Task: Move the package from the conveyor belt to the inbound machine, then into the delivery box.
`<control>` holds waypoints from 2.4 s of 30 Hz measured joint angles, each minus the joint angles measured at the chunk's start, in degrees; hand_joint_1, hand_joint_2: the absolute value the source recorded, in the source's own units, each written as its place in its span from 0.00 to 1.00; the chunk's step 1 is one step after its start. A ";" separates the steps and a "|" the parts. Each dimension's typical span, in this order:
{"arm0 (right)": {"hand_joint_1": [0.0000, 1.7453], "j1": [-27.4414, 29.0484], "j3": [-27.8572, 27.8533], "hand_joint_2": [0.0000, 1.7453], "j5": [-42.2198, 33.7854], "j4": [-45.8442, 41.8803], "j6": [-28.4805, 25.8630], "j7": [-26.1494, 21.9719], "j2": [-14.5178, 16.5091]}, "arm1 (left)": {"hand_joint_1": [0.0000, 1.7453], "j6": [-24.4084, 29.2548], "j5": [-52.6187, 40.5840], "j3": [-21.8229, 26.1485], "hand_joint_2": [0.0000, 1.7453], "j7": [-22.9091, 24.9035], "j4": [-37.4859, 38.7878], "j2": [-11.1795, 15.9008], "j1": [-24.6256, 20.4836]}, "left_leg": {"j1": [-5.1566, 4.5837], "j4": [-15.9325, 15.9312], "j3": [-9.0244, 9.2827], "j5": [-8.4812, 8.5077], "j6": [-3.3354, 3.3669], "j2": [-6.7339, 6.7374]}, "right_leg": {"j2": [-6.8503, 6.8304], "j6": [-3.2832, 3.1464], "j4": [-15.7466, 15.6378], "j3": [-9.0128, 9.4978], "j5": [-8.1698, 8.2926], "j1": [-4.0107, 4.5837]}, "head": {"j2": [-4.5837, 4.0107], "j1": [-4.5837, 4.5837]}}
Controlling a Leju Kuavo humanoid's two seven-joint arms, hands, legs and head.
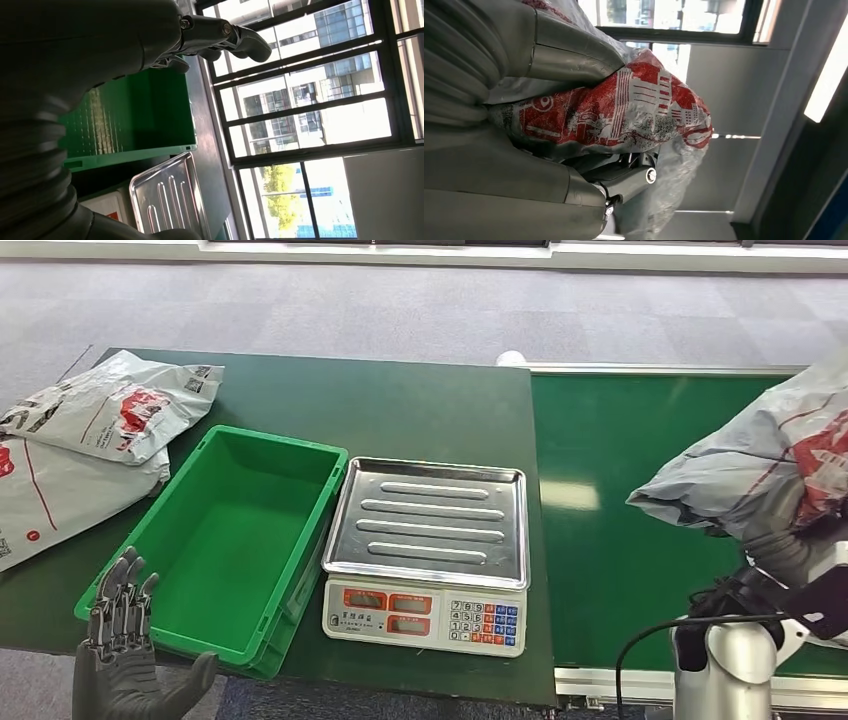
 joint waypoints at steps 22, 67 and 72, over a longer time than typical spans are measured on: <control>1.00 -5.59 32.89 1.00 10.41 11.24 41.25 22.87 -3.38 | 0.00 0.71 -1.00 -2.49 1.00 -0.27 2.70 2.82 -2.31 | 0.02 -0.02 -0.14 0.19 -0.08 0.17 | 0.16 -0.05 0.02 -0.15 0.17 0.10 | 0.00 0.00; 0.00 -4.99 11.13 1.00 9.76 19.38 15.29 14.60 2.39 | 0.00 11.85 -27.75 -19.83 1.00 17.68 4.58 7.81 -10.45 | 0.00 0.02 -0.05 0.27 -0.08 0.12 | 0.08 -0.03 0.01 -0.12 0.27 0.10 | 0.00 -0.01; 0.00 0.72 10.83 0.50 4.79 9.59 1.00 -0.72 5.68 | 0.00 16.18 -35.80 -28.30 1.00 20.44 11.58 10.65 -19.42 | 0.00 0.04 -0.09 0.27 -0.08 0.04 | 0.04 -0.02 0.01 -0.17 0.27 0.08 | 0.00 -0.01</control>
